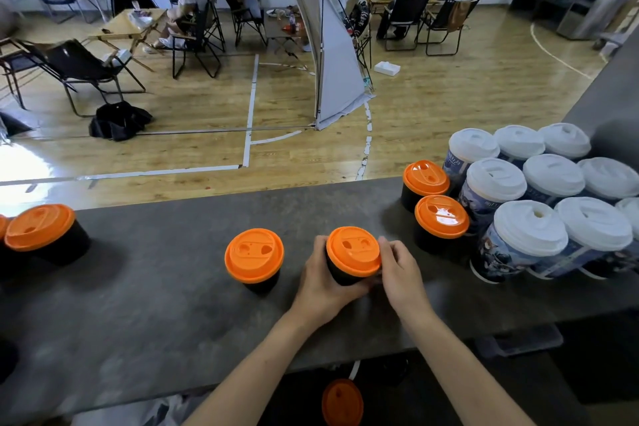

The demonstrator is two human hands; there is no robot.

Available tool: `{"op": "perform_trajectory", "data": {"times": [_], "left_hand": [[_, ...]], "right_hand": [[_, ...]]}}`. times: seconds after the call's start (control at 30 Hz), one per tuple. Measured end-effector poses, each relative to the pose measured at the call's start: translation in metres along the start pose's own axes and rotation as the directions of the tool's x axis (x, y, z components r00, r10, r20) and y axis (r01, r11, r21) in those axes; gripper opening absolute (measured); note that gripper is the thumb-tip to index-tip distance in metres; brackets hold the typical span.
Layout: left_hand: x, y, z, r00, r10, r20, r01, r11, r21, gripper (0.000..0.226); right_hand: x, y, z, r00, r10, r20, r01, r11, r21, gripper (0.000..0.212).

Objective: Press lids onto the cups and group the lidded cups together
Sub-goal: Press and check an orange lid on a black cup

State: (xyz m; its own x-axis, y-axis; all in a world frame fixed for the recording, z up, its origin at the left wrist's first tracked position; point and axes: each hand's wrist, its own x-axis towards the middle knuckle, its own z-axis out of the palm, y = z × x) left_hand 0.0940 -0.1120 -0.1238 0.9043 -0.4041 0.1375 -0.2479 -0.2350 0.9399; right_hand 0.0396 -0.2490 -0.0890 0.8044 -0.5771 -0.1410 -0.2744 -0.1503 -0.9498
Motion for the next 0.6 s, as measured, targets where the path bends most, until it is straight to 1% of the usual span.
{"op": "perform_trajectory", "data": {"times": [0.1,0.17,0.23,0.3,0.4,0.5,0.53,0.6], "left_hand": [[0.0,0.001,0.0,0.998,0.035,0.048,-0.037,0.998,0.042,0.073],[0.0,0.001,0.0,0.998,0.046,0.043,-0.047,0.998,0.036,0.075],[-0.001,0.004,0.0,0.998,0.042,0.036,-0.043,0.999,0.022,0.082],[-0.002,0.006,-0.001,0.999,0.024,0.043,-0.025,1.0,0.007,0.084],[-0.001,0.004,-0.003,0.998,0.003,0.059,-0.003,1.0,0.011,0.076],[0.001,0.002,-0.004,0.996,-0.006,0.093,0.004,1.0,0.025,0.074],[0.001,0.002,-0.005,0.994,-0.006,0.11,0.003,1.0,0.028,0.074],[0.001,0.001,-0.005,0.991,-0.003,0.132,-0.001,1.0,0.024,0.075]], "right_hand": [[0.005,-0.01,-0.007,0.999,-0.043,0.003,0.044,0.998,-0.046,0.039],[0.007,-0.01,-0.011,0.998,-0.057,0.035,0.059,0.996,-0.071,0.041],[0.006,-0.006,-0.011,0.997,-0.046,0.062,0.051,0.995,-0.081,0.044],[0.004,-0.004,-0.009,0.997,-0.048,0.059,0.052,0.996,-0.072,0.046],[0.003,-0.005,-0.007,0.996,-0.061,0.058,0.065,0.996,-0.064,0.043],[0.008,-0.009,-0.006,0.992,-0.12,0.033,0.122,0.991,-0.056,0.035],[0.011,-0.01,-0.006,0.99,-0.133,0.039,0.134,0.99,-0.042,0.033],[0.017,-0.009,-0.006,0.987,-0.109,0.115,0.108,0.994,0.017,0.031]]}}
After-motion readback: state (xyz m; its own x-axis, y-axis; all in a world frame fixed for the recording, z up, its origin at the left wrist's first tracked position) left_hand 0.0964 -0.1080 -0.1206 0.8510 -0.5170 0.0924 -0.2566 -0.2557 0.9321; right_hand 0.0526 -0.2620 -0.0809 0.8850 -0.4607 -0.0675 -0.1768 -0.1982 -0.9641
